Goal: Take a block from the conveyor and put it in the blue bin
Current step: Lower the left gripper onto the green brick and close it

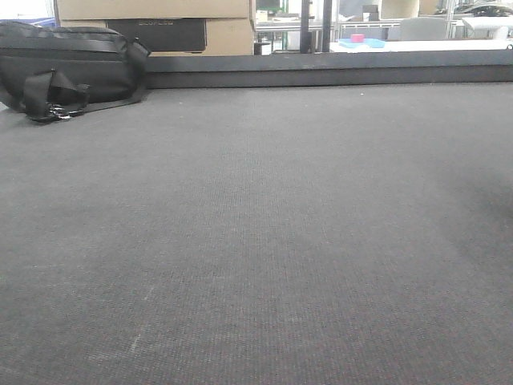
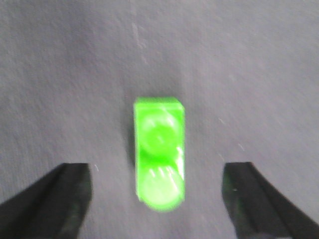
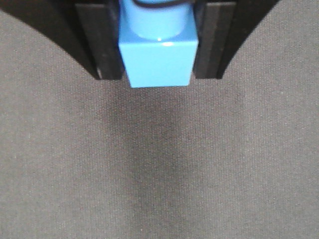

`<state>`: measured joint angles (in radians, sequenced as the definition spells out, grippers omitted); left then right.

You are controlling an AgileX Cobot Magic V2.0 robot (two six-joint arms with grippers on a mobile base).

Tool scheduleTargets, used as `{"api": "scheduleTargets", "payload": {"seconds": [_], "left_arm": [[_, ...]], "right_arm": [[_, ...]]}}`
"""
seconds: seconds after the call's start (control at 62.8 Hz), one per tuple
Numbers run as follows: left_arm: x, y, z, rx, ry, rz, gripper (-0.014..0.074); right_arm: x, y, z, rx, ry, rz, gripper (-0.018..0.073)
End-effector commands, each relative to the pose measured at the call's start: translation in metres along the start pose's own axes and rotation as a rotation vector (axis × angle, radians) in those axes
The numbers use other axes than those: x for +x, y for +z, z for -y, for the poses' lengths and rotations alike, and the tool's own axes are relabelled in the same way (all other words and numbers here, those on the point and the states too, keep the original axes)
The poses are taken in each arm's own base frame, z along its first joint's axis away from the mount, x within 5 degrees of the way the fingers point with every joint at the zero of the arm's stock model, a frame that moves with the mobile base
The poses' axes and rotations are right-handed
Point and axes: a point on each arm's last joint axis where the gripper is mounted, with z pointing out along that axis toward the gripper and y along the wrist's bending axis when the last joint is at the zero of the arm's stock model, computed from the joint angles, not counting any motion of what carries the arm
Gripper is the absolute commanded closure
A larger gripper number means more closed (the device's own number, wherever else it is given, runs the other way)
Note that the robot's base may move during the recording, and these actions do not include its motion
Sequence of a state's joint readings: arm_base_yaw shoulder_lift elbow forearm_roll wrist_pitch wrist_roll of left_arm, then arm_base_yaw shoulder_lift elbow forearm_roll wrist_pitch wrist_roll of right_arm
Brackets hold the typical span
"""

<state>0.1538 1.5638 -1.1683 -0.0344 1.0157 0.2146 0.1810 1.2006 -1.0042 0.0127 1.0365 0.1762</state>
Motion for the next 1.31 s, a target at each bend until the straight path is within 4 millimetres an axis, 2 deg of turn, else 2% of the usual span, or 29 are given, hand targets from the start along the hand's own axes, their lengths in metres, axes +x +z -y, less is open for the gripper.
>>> {"api": "scheduleTargets", "payload": {"seconds": [0.0, 0.096, 0.255, 0.637, 0.685, 0.717, 0.828, 0.908, 1.003, 1.083, 1.163, 1.29], "left_arm": [[-0.001, 0.012, 0.001, 0.002, 0.005, 0.008, 0.0143], [0.001, 0.029, 0.001, 0.013, 0.003, -0.048, 0.0171], [0.004, 0.043, 0.000, 0.009, 0.016, -0.068, 0.0232], [0.004, 0.048, 0.000, 0.010, 0.019, -0.080, 0.0262], [0.004, 0.048, 0.000, 0.011, 0.019, -0.084, 0.0312], [0.005, 0.047, 0.001, 0.015, 0.017, -0.089, 0.0421], [0.006, 0.047, 0.003, 0.043, -0.004, -0.097, 0.0701], [0.006, 0.047, 0.004, 0.056, -0.013, -0.102, 0.0708], [0.004, 0.040, 0.004, 0.056, -0.010, -0.104, 0.0708], [-0.001, 0.027, 0.004, 0.048, -0.009, -0.062, 0.0708], [-0.003, 0.007, 0.004, 0.035, -0.034, 0.011, 0.0708], [0.001, -0.037, 0.007, 0.021, -0.064, 0.187, 0.0708]], "right_arm": [[-0.001, -0.003, 0.001, 0.007, -0.006, 0.021, 0.0721], [-0.002, -0.003, 0.000, 0.005, -0.006, 0.030, 0.0721], [-0.005, -0.003, 0.000, -0.001, -0.006, 0.061, 0.0721], [-0.005, -0.003, 0.000, -0.001, -0.006, 0.063, 0.0721], [-0.005, -0.003, 0.000, -0.002, -0.006, 0.067, 0.0721], [-0.006, -0.003, 0.000, -0.002, -0.006, 0.069, 0.0721], [-0.007, -0.003, -0.001, -0.005, -0.006, 0.088, 0.0721], [-0.009, -0.004, -0.001, -0.007, -0.006, 0.097, 0.0721], [-0.012, -0.010, -0.002, -0.011, -0.007, 0.119, 0.0721], [-0.016, -0.019, -0.002, -0.018, -0.007, 0.157, 0.0721], [-0.017, -0.028, -0.003, -0.024, -0.007, 0.192, 0.0721], [-0.012, -0.047, -0.002, -0.038, -0.007, 0.264, 0.0721]]}}
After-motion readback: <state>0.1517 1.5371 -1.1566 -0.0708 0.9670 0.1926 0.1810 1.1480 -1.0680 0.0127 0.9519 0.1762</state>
